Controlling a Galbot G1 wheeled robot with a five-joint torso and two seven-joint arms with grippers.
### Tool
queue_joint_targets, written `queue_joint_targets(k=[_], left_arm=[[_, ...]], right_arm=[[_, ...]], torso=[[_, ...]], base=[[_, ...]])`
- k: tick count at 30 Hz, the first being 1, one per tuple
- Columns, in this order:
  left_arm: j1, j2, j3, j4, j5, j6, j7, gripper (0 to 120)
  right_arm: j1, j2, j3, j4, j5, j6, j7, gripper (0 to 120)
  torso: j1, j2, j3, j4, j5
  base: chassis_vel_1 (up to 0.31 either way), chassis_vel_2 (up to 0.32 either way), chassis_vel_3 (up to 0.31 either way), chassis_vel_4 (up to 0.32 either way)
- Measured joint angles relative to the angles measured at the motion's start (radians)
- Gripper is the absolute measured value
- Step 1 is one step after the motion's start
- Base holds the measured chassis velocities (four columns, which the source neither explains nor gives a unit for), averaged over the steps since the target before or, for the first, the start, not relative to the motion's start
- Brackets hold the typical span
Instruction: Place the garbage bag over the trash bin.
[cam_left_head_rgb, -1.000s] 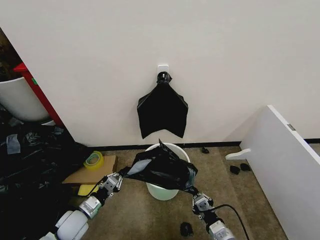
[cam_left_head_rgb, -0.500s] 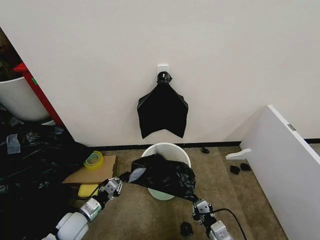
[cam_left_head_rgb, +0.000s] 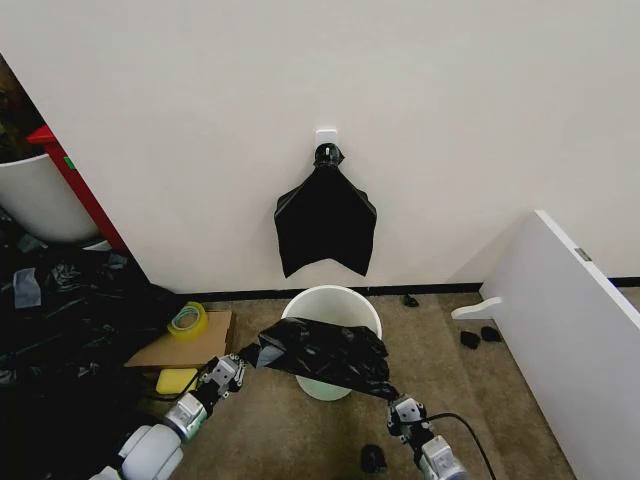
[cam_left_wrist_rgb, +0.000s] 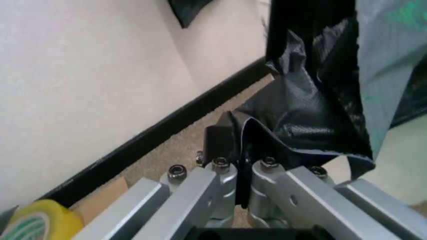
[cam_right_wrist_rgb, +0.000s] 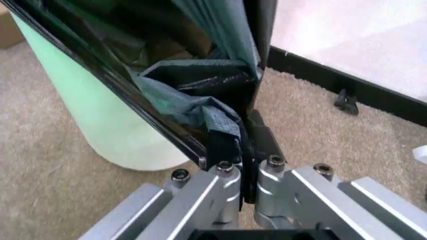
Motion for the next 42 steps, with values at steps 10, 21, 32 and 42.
queue_joint_targets(k=[10,21,32,42], left_arm=[[0.014,0.020,-0.011,-0.069,-0.114,0.032,-0.074,28],[0.043,0.057,-0.039,-0.125,-0.043,0.100,-0.245,67],[0.046,0.053,-0.051,-0.166,-0.084,0.031,-0.111,100],[0.034,0.094,-0.112,-0.195,-0.016,-0.081,0.318,100]], right_arm=[[-0.057,-0.049,0.005,0.110,0.089,0.023,0.003,27],[-0.167,-0.102,0.056,0.219,0.174,-0.126,0.137,68],[-0.285,-0.109,0.090,0.337,0.126,-0.114,0.165,100],[-0.356,-0.131,0.118,0.388,-0.092,0.125,-0.025,100]], torso=[[0.000,0.000,0.000,-0.0001,-0.0003],[0.000,0.000,0.000,0.0000,0.0000],[0.000,0.000,0.000,-0.0001,0.0000],[0.000,0.000,0.000,0.0000,-0.0005]], base=[[0.000,0.000,0.000,0.000],[0.000,0.000,0.000,0.000],[0.000,0.000,0.000,0.000],[0.000,0.000,0.000,0.000]])
